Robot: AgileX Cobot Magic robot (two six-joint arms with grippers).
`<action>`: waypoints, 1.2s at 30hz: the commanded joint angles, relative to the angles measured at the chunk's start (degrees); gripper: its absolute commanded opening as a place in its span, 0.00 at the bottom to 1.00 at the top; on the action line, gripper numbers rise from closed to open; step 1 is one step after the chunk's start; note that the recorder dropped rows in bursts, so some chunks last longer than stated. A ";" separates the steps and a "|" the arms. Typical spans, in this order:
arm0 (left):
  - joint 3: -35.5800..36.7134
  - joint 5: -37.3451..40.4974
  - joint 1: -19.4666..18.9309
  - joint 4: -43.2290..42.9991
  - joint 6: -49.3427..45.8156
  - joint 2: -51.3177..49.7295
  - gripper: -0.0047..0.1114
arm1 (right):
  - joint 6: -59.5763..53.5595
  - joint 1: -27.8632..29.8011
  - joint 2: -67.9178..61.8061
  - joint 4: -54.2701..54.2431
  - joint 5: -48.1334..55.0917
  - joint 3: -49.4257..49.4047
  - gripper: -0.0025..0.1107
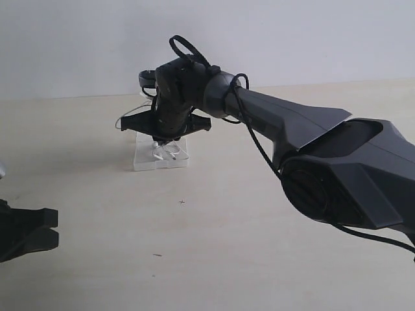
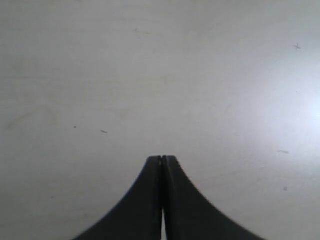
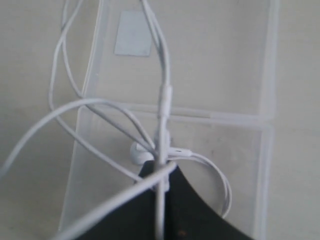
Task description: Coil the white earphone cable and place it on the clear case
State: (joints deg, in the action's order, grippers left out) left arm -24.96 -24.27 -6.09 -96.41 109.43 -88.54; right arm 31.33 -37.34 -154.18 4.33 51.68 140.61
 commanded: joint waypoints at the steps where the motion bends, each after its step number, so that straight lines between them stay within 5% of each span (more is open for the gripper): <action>1: 0.42 0.03 -0.11 -0.38 0.06 -0.05 0.04 | 0.16 0.13 0.39 0.05 -0.75 0.46 0.02; 27: 0.42 -0.07 -0.11 -0.38 0.06 -0.05 0.04 | -0.53 0.13 1.43 0.50 -2.93 0.46 0.04; 36: 0.42 -0.07 -0.11 -0.26 0.06 -0.05 0.04 | -0.06 0.13 1.43 0.48 -5.57 0.46 0.44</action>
State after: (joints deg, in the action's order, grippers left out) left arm -24.81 -24.37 -6.09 -96.54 109.43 -88.54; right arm 31.25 -37.34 -153.57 4.33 47.03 140.61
